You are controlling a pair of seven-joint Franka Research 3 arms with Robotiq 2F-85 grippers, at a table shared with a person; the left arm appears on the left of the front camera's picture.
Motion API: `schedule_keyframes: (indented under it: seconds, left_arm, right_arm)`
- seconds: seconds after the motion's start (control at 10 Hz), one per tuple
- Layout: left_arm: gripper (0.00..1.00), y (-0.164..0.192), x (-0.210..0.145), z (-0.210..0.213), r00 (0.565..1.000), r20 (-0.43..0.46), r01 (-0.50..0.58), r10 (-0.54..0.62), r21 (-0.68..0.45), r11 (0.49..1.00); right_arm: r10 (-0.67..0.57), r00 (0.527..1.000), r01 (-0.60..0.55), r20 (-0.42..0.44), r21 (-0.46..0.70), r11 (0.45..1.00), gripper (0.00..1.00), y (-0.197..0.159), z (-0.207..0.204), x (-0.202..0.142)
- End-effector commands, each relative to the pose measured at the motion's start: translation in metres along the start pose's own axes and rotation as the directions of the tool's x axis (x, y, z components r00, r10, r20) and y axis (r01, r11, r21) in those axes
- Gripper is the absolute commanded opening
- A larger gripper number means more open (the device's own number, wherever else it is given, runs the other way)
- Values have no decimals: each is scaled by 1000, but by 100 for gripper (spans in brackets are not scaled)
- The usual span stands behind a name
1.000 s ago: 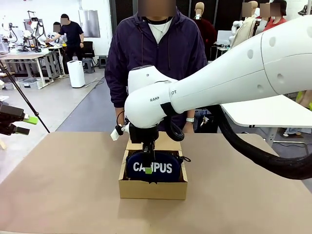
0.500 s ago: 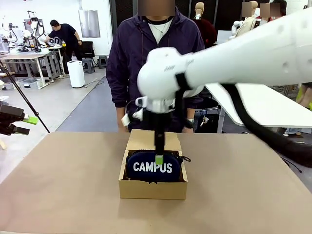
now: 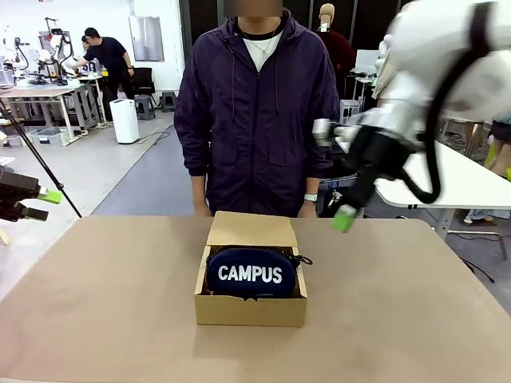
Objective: Pack the items into the box.
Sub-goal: Pick up the item indicated by the person and place it inside the Mailer Box.
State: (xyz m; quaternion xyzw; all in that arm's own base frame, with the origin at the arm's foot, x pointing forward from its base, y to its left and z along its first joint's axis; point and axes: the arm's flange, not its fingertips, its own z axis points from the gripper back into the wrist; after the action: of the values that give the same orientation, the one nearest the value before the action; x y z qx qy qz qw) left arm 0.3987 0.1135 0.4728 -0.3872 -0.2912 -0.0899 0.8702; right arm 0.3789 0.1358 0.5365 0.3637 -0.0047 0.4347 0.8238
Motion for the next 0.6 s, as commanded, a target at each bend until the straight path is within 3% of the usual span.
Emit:
schedule_keyframes:
  seconds: [0.0, 0.1, 0.2, 0.3, 0.4, 0.5]
  left_arm:
    - [100, -1, 0, 2, 1000, -7, -6, 6, -4, 1000]
    - [100, -1, 0, 2, 1000, -7, -6, 6, -4, 1000]
    - [100, -1, 0, 2, 1000, -7, -6, 6, -4, 1000]
    - [100, -1, 0, 2, 1000, -7, -6, 6, -4, 1000]
    - [100, -1, 0, 2, 1000, -7, -6, 6, -4, 1000]
    - [100, -1, 0, 2, 1000, -7, -6, 6, -4, 1000]
  right_arm:
    - [-274, 816, 177, 509, 231, 957, 100, -32, 19, -83]
    - [-349, 722, 182, 597, 324, 929, 100, -56, 31, -123]
    - [-456, 633, 200, 625, 437, 877, 100, -83, 34, -159]
    - [-492, 546, 147, 678, 500, 853, 100, -110, 30, -189]
    - [-518, 490, 113, 701, 538, 835, 100, -130, 22, -203]
    - [-544, 473, 143, 693, 549, 824, 100, -141, 15, -198]
